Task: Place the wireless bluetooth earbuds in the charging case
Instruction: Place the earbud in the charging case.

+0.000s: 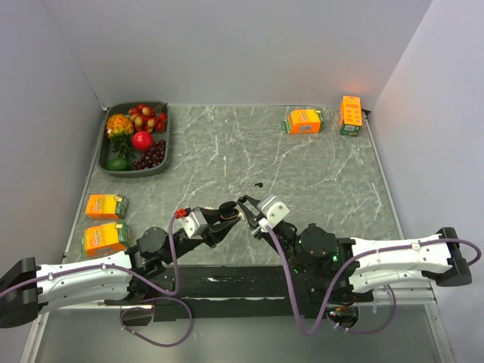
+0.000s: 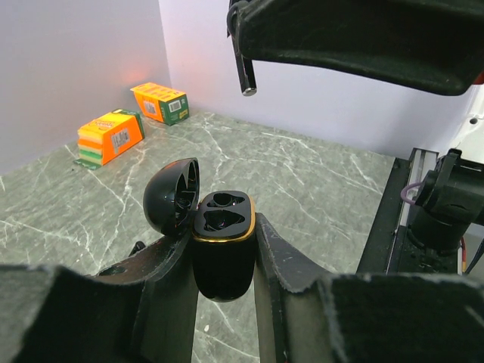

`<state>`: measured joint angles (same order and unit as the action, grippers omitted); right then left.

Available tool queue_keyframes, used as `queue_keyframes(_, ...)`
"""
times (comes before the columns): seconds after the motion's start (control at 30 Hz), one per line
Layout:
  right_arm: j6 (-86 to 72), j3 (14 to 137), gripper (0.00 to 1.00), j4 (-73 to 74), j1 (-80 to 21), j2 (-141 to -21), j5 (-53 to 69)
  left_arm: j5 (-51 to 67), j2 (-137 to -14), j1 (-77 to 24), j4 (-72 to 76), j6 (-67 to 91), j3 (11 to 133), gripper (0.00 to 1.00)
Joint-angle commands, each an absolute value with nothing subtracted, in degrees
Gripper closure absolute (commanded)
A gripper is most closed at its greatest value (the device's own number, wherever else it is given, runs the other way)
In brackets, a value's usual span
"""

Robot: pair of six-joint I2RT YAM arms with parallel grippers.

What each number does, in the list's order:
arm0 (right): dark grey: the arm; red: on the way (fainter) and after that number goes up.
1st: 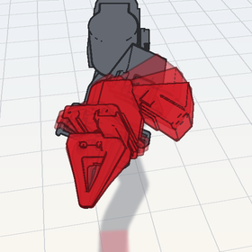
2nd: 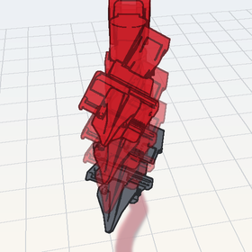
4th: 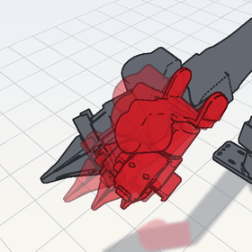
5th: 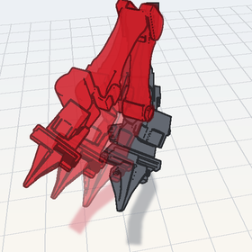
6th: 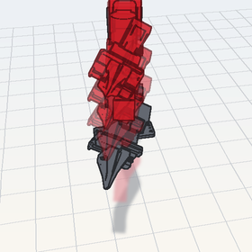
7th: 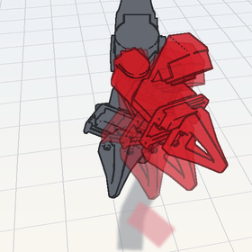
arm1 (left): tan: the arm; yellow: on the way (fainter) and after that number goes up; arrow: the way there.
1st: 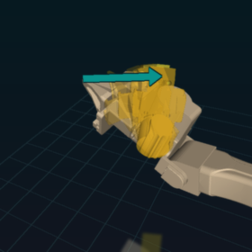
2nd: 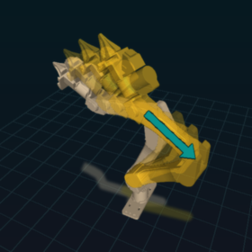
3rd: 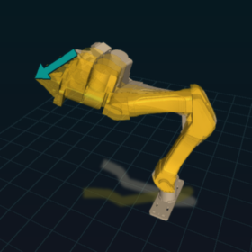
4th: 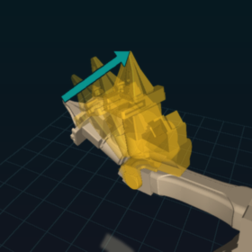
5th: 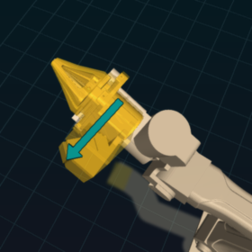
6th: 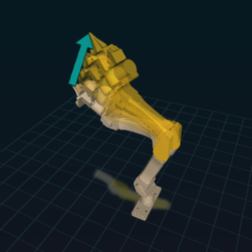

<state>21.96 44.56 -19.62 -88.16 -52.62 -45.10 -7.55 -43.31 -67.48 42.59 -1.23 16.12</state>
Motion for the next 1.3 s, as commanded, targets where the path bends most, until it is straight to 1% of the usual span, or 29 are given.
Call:
queue_keyframes(0.0, 23.0, 43.9, 1.0, -23.8, -88.9, -52.9, -46.8, -8.5, -42.6, -67.5, 45.7, -0.5, 18.5, 0.99)
queue_keyframes(0.4, 17.2, 41.7, 1.0, -23.1, -88.9, -54.2, -47.2, -8.8, -42.1, -67.5, 44.6, -0.4, 19.4, 0.99)
queue_keyframes(0.83, 20.7, 39.8, 1.0, -30.5, -89.0, -56.3, -48.6, -8.8, -42.5, -67.4, 44.8, -0.4, 19.5, 0.99)
queue_keyframes(1.27, 20.0, 39.0, 1.0, -30.1, -89.0, -57.2, -48.5, -8.9, -42.5, -67.4, 45.0, -0.4, 19.9, 0.99)
